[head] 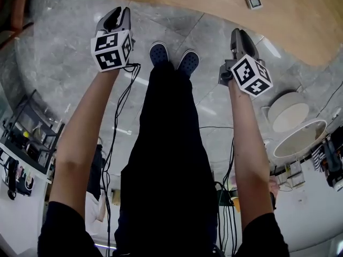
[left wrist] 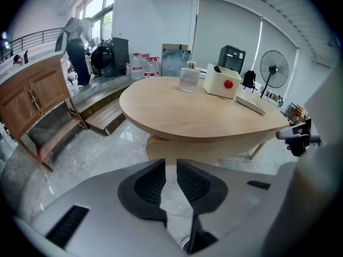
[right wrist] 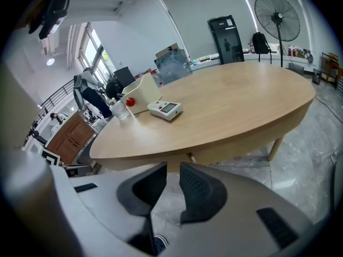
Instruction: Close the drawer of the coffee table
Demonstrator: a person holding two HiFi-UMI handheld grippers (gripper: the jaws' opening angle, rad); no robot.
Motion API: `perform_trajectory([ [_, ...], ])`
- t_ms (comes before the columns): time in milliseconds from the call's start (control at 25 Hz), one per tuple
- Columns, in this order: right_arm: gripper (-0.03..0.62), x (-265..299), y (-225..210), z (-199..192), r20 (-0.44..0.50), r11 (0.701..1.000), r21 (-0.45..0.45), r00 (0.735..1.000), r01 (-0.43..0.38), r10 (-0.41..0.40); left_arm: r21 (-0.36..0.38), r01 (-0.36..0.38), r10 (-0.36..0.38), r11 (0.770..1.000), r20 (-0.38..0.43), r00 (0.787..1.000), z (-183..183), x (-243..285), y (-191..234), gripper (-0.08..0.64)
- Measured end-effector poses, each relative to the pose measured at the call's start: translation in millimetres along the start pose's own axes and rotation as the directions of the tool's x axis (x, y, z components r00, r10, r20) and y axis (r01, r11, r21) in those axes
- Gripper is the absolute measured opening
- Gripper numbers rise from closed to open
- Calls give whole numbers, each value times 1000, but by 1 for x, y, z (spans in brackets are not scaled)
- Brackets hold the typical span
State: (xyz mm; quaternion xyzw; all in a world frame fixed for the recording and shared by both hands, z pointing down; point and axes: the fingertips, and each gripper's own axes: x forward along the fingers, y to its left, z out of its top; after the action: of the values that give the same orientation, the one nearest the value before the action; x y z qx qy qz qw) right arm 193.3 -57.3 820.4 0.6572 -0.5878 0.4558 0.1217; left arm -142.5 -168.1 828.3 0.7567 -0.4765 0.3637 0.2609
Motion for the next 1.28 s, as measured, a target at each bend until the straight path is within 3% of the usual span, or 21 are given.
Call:
perform_trajectory([
  [320,29,-42,14,4,-23,1000,-13,1000,-20,20,25,8,-9,1000,27,1000,17,-49,-17,26],
  [720,28,-105,36,27,-35,998,-33,998,-57,56,25,50,-52,998,63,997,45,-115,-65,25],
  [1000,28,-164,76,58,-27,992,-88,995,-96,94,1,64,-64,998,97,993,71,-183,-84,25],
  [1280,28,-240,105,83,-19,990,-60,992,-126,126,3,87,-86,996,115,990,97,-268,-106,25],
])
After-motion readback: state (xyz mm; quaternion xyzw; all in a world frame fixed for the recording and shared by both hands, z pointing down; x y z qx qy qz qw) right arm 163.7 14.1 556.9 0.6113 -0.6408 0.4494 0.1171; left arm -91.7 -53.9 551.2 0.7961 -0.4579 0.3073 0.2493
